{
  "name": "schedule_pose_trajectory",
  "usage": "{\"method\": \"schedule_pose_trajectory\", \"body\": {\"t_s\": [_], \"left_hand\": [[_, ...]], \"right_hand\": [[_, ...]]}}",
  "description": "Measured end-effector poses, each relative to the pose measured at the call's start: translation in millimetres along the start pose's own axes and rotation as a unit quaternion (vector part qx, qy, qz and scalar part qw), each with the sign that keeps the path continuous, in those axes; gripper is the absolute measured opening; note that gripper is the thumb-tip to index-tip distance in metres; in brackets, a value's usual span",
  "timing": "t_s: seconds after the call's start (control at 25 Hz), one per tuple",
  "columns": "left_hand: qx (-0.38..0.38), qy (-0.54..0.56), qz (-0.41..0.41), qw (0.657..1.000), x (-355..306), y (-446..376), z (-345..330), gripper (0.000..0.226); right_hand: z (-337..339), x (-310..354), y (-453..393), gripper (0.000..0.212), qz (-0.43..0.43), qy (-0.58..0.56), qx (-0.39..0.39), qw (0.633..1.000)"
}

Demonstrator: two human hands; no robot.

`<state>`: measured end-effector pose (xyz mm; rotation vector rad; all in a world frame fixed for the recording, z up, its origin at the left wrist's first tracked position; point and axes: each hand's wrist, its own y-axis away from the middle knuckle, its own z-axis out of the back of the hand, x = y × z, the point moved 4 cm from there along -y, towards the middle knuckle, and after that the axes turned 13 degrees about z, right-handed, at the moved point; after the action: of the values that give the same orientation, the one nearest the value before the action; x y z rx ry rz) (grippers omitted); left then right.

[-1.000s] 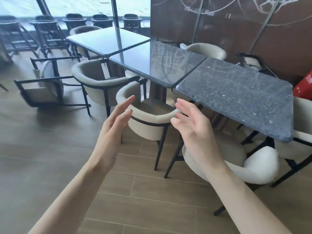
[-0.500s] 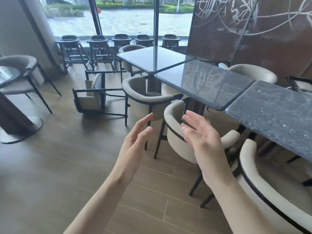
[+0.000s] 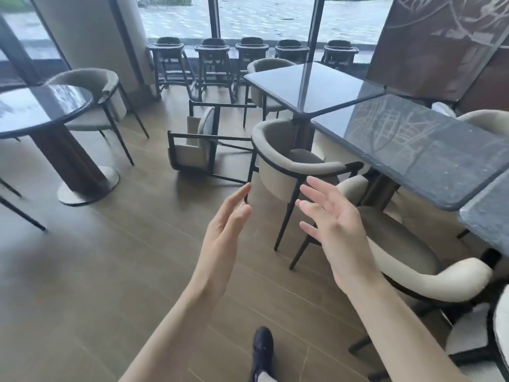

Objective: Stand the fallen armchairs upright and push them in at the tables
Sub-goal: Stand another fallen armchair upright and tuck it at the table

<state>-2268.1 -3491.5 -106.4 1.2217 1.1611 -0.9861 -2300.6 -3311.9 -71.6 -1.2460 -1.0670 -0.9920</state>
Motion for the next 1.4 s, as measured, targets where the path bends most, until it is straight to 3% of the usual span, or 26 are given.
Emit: {"method": "schedule_pose_trajectory", "body": {"t_s": [0.4, 0.8, 1.16, 1.4], "left_hand": [[-0.073, 0.02, -0.026, 0.997, -51.7, -208.2, 56.7, 0.047], [-0.155, 0.058, -0.036, 0.986, -74.5, -357.9, 175.6, 0.047], [-0.127, 0.065, -0.025, 0.989, -106.9, -528.4, 348.7, 0.047], [-0.092, 0.058, -0.022, 0.994, -129.9, -629.6, 412.5, 0.046]], "right_hand": [[-81.4, -50.6, -213.4, 0.04, 0.012, -0.032, 0.092, 0.995], [-219.6, -90.3, -384.3, 0.043, -0.002, -0.039, 0.147, 0.988], [-387.6, -126.9, -531.6, 0.035, -0.007, -0.033, 0.127, 0.991], [-446.4, -146.2, -612.5, 0.034, -0.017, -0.014, 0.085, 0.996]]}}
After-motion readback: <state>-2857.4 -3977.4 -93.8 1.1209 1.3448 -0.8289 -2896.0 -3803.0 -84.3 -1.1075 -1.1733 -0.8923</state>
